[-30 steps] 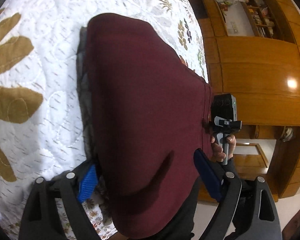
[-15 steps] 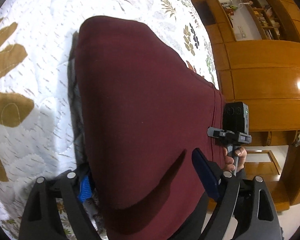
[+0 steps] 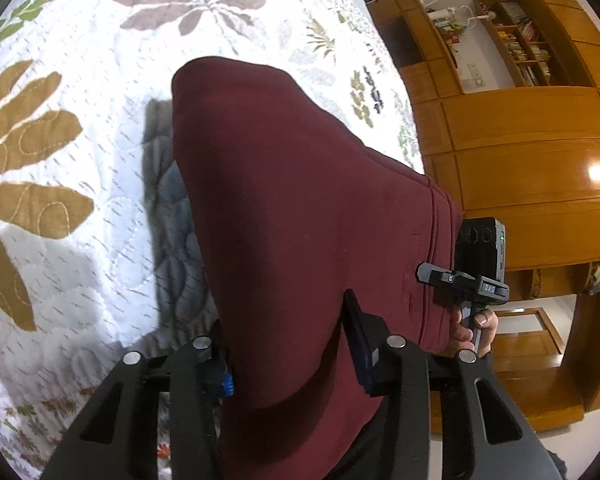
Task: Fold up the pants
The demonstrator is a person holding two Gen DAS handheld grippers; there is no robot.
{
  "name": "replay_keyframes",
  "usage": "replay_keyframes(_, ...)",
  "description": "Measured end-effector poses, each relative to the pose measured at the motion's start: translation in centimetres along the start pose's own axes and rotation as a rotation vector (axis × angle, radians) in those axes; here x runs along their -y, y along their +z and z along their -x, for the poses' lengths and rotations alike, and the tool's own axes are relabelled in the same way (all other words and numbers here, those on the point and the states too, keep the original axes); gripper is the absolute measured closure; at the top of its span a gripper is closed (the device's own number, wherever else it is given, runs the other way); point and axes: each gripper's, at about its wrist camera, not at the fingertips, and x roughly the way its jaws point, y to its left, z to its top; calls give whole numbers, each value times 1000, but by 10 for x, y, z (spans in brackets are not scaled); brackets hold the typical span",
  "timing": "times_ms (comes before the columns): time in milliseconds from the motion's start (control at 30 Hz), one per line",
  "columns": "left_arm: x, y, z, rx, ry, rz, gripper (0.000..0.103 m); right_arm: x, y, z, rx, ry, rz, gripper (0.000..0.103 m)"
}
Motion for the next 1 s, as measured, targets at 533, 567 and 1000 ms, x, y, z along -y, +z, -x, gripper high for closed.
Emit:
replay_keyframes(533,-25,39,109,162,45,0,61,-120,81,-71,-48,16,160,62)
replay_keyframes(567,-32,50,120,176,59,4,61,-128,94,-83,-55,16,170,62)
replay_keyframes(1000,-153,147,175,217,128,220,61,-171,217,-234,-142,-10,155,61)
